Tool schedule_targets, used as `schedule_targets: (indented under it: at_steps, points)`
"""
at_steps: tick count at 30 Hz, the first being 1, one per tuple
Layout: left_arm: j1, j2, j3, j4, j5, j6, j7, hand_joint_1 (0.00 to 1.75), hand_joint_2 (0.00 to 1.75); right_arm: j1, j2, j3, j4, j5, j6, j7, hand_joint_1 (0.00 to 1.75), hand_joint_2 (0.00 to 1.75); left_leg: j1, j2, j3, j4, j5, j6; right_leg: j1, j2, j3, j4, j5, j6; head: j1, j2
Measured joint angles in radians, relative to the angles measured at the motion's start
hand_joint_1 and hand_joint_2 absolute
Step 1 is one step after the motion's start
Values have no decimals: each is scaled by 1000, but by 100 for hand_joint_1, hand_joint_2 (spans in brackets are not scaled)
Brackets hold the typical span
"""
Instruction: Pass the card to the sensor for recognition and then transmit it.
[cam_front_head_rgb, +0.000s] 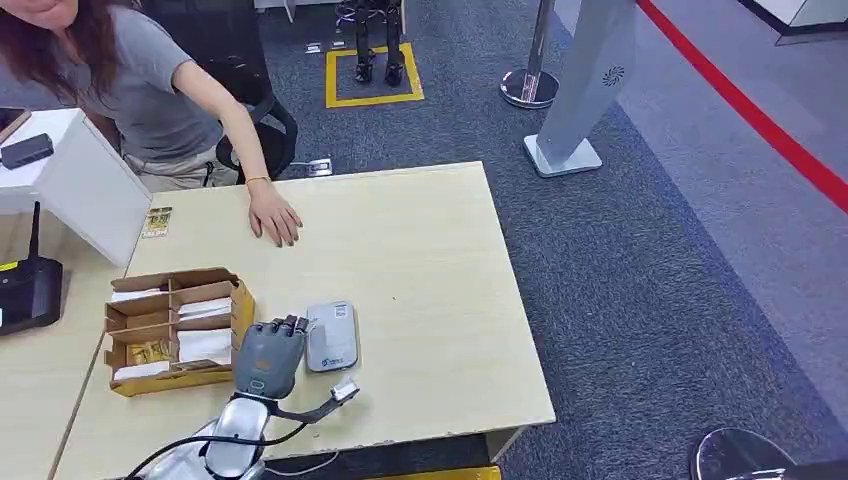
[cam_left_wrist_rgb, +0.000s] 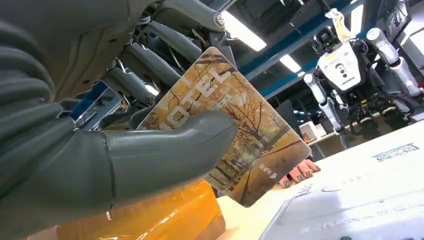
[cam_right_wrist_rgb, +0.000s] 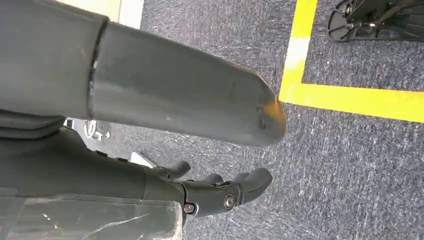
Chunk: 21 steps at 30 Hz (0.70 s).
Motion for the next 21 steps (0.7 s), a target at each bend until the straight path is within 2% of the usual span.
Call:
schedule_targets:
  at_steps: [8,12,21]
  points:
    - [-3,5,-10,0,0,8,13,175,175,0,0,0,0,0,0,0,0,0,0,0,0,0,0,0,0,0,0,0,0,0,0,0]
    - [-21,13,-43,0,0,26,40,175,175,0,0,0,0,2,0,0,0,0,0,0,0,0,0,0,0,0,0,0,0,0,0,0]
    - [-40,20,-86,0,0,33,53,175,175,0,0,1,0,6,0,0,0,0,0,0,0,0,0,0,0,0,0,0,0,0,0,0]
